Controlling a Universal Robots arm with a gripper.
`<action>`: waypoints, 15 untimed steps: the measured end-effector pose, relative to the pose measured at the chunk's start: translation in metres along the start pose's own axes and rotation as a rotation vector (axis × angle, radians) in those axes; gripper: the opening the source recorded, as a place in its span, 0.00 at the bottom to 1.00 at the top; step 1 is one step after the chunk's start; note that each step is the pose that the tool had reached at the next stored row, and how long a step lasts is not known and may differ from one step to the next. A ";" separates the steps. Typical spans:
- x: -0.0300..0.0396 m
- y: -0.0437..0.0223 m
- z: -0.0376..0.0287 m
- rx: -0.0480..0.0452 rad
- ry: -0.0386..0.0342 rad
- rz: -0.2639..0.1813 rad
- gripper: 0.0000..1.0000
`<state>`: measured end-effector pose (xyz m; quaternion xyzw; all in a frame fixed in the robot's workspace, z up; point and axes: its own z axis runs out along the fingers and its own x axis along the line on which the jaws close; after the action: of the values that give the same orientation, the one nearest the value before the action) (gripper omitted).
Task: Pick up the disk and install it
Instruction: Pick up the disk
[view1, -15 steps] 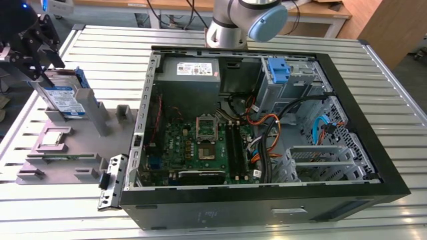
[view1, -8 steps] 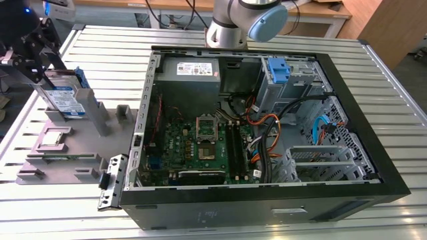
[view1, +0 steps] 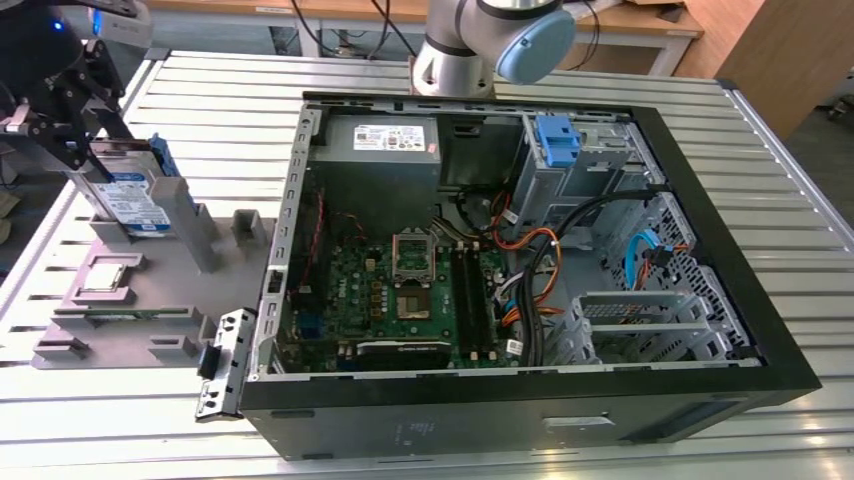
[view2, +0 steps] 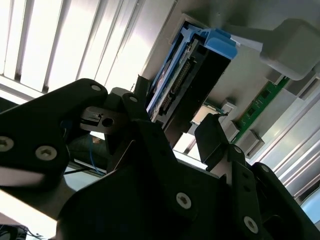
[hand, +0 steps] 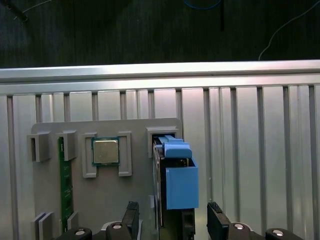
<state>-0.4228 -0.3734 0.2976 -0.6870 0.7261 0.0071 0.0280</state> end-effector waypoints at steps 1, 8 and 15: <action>0.0000 0.0000 0.0000 -0.0001 0.0000 0.000 0.65; 0.0000 0.0000 0.0002 0.0002 -0.0001 0.000 0.65; 0.0000 0.0000 0.0012 -0.0003 -0.0093 0.000 0.65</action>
<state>-0.4228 -0.3733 0.2964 -0.6869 0.7260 0.0104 0.0313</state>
